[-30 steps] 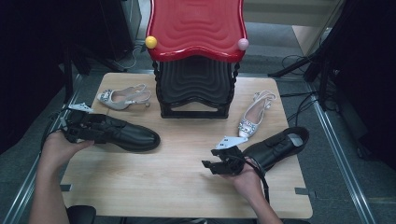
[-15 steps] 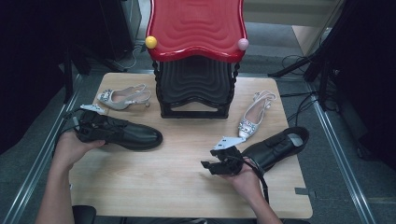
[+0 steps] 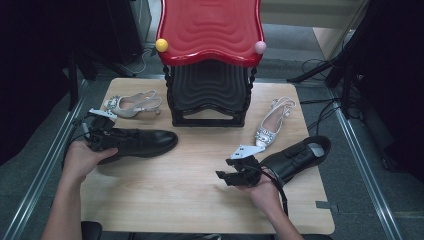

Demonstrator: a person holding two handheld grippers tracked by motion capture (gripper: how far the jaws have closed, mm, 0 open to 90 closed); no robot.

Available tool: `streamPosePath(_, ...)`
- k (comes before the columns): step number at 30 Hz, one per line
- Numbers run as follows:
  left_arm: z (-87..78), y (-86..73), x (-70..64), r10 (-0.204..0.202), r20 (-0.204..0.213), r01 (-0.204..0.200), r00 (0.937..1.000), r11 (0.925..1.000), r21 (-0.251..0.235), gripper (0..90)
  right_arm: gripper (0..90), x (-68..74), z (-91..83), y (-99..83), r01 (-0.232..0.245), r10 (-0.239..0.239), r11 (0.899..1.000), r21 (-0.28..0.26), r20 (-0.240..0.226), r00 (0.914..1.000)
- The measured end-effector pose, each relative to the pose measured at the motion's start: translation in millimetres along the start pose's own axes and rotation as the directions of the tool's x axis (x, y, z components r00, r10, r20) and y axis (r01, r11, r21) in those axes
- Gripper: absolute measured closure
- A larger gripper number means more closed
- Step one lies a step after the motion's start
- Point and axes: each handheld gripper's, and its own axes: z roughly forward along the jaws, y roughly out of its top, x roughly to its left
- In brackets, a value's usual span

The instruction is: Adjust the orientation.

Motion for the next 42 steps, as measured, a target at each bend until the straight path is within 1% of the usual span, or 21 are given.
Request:
streamPosePath(2,-1.0,0.5,-2.5,-0.003,0.01,0.003,0.9999,1.0,-0.006,80.3,42.1,-0.1,0.3,0.6,-0.001,0.001,1.0,-0.003,-0.002,1.0)
streamPosePath(4,-3.1,1.5,-7.1,-0.014,0.036,0.015,0.9993,0.9997,-0.021,80.1,41.7,-0.1,1.3,1.9,0.002,-0.002,1.0,-0.006,-0.004,1.0)
streamPosePath(5,-3.9,2.5,-13.9,-0.015,0.053,0.016,0.9985,0.9992,-0.035,80.0,41.4,0.5,2.3,3.5,0.001,-0.001,1.0,-0.011,-0.008,1.0)
streamPosePath(6,-3.9,2.5,-13.9,-0.015,0.053,0.016,0.9985,0.9992,-0.035,80.0,41.1,0.7,3.2,4.6,0.003,-0.003,1.0,-0.013,-0.011,0.9999)
streamPosePath(7,-3.6,3.6,-20.6,-0.002,0.062,0.004,0.9981,0.9994,-0.034,80.0,40.9,0.9,3.8,5.2,0.002,-0.002,1.0,-0.014,-0.014,0.9999)
streamPosePath(10,-1.8,4.6,-27.6,0.005,0.063,-0.003,0.998,0.9994,-0.036,80.0,40.9,1.7,5.9,7.1,0.003,-0.003,1.0,-0.017,-0.021,0.9998)
streamPosePath(11,1.1,6.0,-35.8,0.016,0.063,-0.014,0.9979,0.9993,-0.035,80.0,40.9,2.7,7.3,8.6,0.008,-0.008,1.0,-0.018,-0.026,0.9996)
streamPosePath(13,2.9,6.7,-39.6,0.025,0.065,-0.023,0.9975,0.9992,-0.033,80.0,40.9,3.3,7.7,9.6,0.009,-0.009,1.0,-0.016,-0.027,0.9996)
streamPosePath(15,7.3,8.0,-49.1,0.036,0.071,-0.033,0.9968,0.9988,-0.037,79.9,41.0,3.7,8.5,10.9,0.016,-0.017,1.0,-0.025,-0.031,0.9994)
streamPosePath(16,11.2,9.0,-56.3,0.045,0.081,-0.041,0.9957,0.9982,-0.042,79.9,41.7,3.5,8.7,11.8,0.009,-0.009,1.0,-0.026,-0.035,0.9994)
streamPosePath(17,11.2,9.0,-56.3,0.045,0.081,-0.041,0.9957,0.9982,-0.042,79.9,41.7,3.5,8.7,11.8,0.009,-0.009,1.0,-0.026,-0.035,0.9994)
streamPosePath(18,15.1,9.6,-62.8,0.05,0.09,-0.046,0.9947,0.9978,-0.048,79.8,41.8,2.6,8.8,12.8,0.0,-0.002,1.0,-0.029,-0.041,0.9992)
streamPosePath(26,32.9,10.6,-85.0,0.071,0.091,-0.066,0.9933,0.9966,-0.05,79.8,41.9,2.0,5.7,18.7,-0.002,0.0,0.998,-0.056,-0.042,0.9991)
streamPosePath(29,37.8,10.9,-89.6,0.076,0.094,-0.072,0.9927,0.9961,-0.051,79.8,42.1,3.6,5.6,19.9,0.001,-0.004,0.998,-0.059,-0.046,0.9989)
streamPosePath(31,43.6,11.2,-93.8,0.073,0.104,-0.068,0.9919,0.9963,-0.053,79.7,42.1,4.8,5.7,20.9,0.007,-0.01,0.998,-0.065,-0.05,0.9987)
streamPosePath(32,50.2,11.8,-98.4,0.068,0.122,-0.062,0.9903,0.9965,-0.056,79.8,42.2,5.6,5.6,21.3,0.009,-0.012,0.998,-0.066,-0.05,0.9987)
streamPosePath(34,52.4,12.1,-100.1,0.071,0.124,-0.065,0.9897,0.9964,-0.055,79.7,42.2,6.4,5.2,21.5,0.011,-0.015,0.998,-0.067,-0.048,0.9987)
streamPosePath(35,59.1,13.0,-105.6,0.078,0.137,-0.071,0.9876,0.996,-0.054,79.7,42.3,7.4,4.5,21.7,0.015,-0.018,0.997,-0.069,-0.046,0.9988)
streamPosePath(36,59.1,13.0,-105.6,0.078,0.137,-0.071,0.9876,0.996,-0.054,79.6,42.4,7.8,3.9,21.7,0.015,-0.018,0.997,-0.07,-0.046,0.9988)
streamPosePath(39,75.6,14.8,-118.6,0.099,0.145,-0.094,0.9845,0.9948,-0.038,79.6,42.6,8.9,2.3,22.2,0.014,-0.018,0.997,-0.078,-0.046,0.9988)
streamPosePath(42,83.3,15.2,-124.4,0.1,0.153,-0.096,0.9831,0.9948,-0.035,79.4,42.7,10.2,1.4,22.2,0.014,-0.018,0.997,-0.079,-0.045,0.9988)
